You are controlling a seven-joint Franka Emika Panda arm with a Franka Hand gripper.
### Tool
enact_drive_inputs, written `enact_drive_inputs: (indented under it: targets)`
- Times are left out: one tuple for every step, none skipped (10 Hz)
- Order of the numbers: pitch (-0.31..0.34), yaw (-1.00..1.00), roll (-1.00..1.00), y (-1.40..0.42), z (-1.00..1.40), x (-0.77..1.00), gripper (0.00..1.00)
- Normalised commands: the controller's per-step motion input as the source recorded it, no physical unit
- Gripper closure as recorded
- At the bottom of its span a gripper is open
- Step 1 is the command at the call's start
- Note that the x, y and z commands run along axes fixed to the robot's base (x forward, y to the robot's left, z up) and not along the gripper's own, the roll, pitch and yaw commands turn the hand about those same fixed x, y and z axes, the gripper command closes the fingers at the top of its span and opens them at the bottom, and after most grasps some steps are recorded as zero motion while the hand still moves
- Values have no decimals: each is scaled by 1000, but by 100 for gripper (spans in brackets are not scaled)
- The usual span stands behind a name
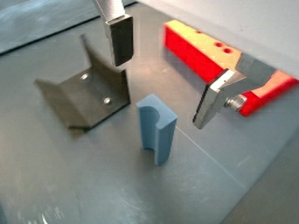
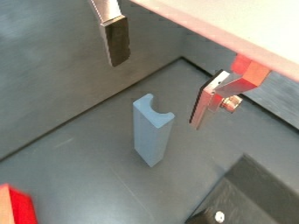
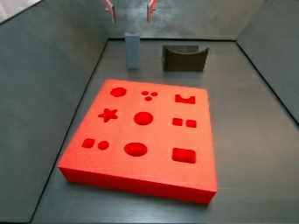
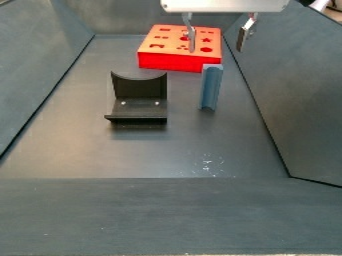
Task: Pick up the arch object. Move up. Place the arch object on the fixture. Regrasp the arch object. Rotate the arch object. Move to above the board. Insert the arch object.
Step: Rotate the arch object.
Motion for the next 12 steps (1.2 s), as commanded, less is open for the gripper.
enact_drive_inputs:
  targets:
    - [4,1000,-6,4,-125,29,0]
    - [3,1000,-5,8,-97,35,0]
    - [3,1000,-5,5,-71,38,0]
    - [2,1000,-5,6,-60,41,0]
    - [2,1000,-5,6,-51,42,0]
    - [2,1000,-5,6,-48,42,0]
    - [2,1000,-5,5,-45,43,0]
    - [2,1000,-5,5,-44,43,0]
    - [2,1000,-5,5,-42,44,0]
    - [2,1000,-5,4,-42,44,0]
    - [2,1000,-5,4,-41,44,0]
    - [2,1000,-5,4,-41,44,0]
